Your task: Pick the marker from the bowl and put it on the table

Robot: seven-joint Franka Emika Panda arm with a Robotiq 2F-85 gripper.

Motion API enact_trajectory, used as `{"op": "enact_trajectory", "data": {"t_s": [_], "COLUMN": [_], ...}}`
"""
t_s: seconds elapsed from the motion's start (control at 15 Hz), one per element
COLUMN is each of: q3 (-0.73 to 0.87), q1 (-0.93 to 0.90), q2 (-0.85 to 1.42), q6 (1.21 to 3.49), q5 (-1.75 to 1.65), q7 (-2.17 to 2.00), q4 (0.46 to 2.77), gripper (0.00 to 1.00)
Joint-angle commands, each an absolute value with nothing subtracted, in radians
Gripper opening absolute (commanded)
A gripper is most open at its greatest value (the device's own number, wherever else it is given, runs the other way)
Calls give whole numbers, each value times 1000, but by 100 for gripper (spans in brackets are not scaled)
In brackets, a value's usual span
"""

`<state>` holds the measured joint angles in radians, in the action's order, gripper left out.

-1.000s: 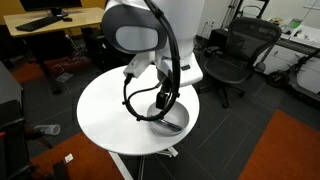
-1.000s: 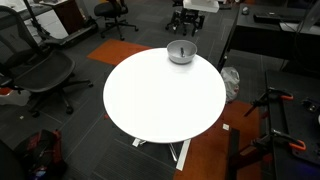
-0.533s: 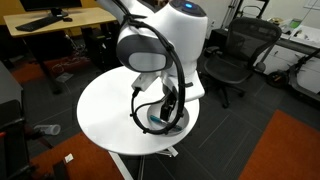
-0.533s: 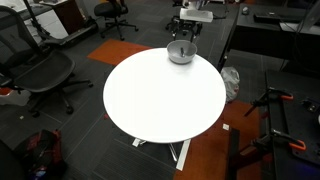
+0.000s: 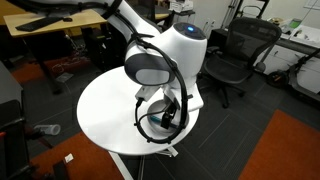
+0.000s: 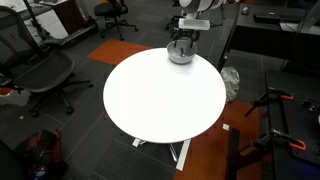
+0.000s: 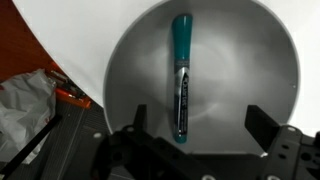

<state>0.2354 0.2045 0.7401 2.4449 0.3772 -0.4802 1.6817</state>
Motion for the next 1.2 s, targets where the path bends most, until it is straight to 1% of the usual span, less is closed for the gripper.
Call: {"op": "enact_trajectory", "data": {"t_s": [0.0,0.27,0.33,0.4,0.47,0.6,0.67,0.93,1.0,1.07,1.13], "q3": [233,237,236,240,240,238,238,236,236,236,237], "q1": [207,204,205,202,202,205,205,207,207,208,209], "q2": [793,829,835,839,843,842,843,848,849,851,853], "q6": [2426,2421,2423,2425,2425,2424,2424,2421,2418,2416,2412], "q5": [349,336,334,330,330,329,329,330,330,329,328], "q7": [-513,-516,-512,-516,-516,-514,-514,-512,-511,-511,-510], "q4": [1627,1602,1598,1594,1589,1580,1579,1569,1567,1564,1561], "gripper": [100,99,74,74,72,57,48,19,10,4,0]}}
